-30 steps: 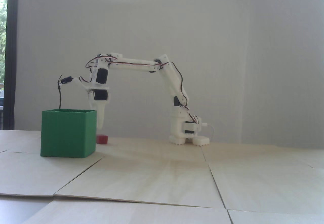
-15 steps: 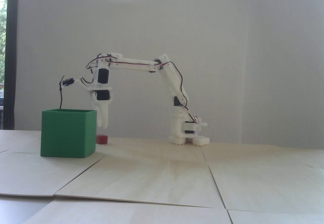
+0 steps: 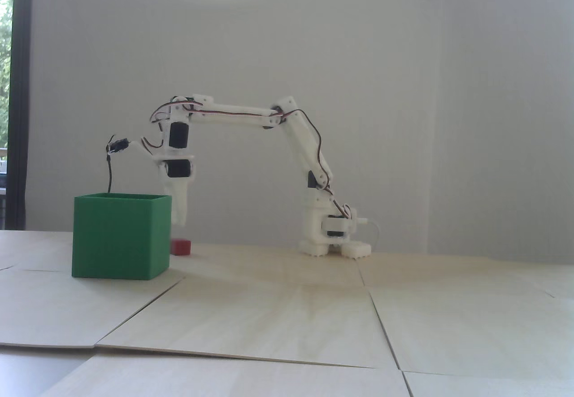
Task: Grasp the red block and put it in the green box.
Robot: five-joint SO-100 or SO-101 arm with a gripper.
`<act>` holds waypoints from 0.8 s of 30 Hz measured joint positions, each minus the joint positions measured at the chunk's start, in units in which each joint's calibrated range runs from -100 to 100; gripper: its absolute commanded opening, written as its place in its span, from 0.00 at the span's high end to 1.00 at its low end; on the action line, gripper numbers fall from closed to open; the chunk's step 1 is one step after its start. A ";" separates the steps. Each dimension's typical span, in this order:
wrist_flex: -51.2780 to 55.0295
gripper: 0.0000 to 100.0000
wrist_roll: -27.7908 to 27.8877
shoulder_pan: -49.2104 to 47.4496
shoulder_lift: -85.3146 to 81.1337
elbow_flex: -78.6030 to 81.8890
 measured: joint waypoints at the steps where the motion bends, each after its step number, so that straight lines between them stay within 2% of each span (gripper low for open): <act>1: 0.00 0.75 0.00 0.38 0.00 0.00; 24: 0.00 0.75 -0.15 2.29 0.42 -2.60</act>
